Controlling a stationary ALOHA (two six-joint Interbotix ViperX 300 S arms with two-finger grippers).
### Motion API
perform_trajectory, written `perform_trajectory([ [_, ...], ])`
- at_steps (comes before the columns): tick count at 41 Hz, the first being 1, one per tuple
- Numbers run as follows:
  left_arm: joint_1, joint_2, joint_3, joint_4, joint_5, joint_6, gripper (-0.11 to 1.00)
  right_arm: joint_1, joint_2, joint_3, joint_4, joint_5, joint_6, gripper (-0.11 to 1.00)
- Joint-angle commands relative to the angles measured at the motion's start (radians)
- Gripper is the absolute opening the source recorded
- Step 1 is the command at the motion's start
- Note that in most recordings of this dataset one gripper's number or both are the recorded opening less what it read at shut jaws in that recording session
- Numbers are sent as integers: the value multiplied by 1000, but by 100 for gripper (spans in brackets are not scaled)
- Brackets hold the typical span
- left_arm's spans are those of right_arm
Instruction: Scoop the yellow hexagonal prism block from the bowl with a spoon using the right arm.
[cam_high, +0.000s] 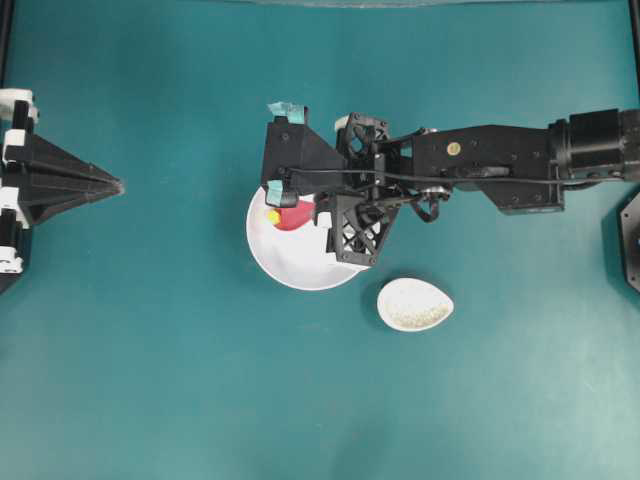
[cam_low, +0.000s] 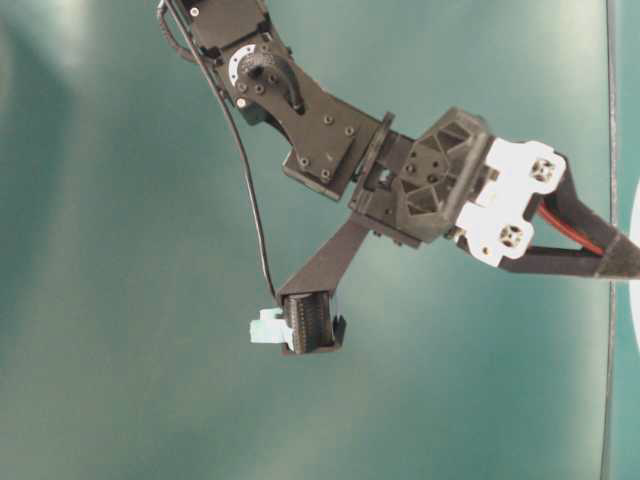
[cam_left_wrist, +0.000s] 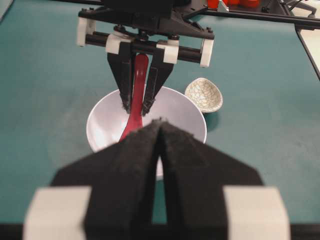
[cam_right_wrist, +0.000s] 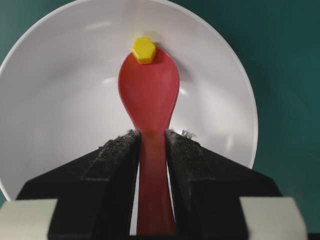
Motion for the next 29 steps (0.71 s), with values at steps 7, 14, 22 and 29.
perform_trajectory([
  [7, 3, 5, -31, 3, -3, -2, -1, -5, -20, -26, -3, -8, 5, 25],
  [14, 2, 5, -31, 3, -3, -2, -1, -5, -20, -26, -2, -9, 14, 25],
  [22, 2, 3, -31, 2, -3, -2, -1, -5, -28, -15, 3, -17, 15, 25],
  [29, 2, 5, -31, 2, -3, -2, -1, -5, -54, 28, 20, -86, 15, 25],
])
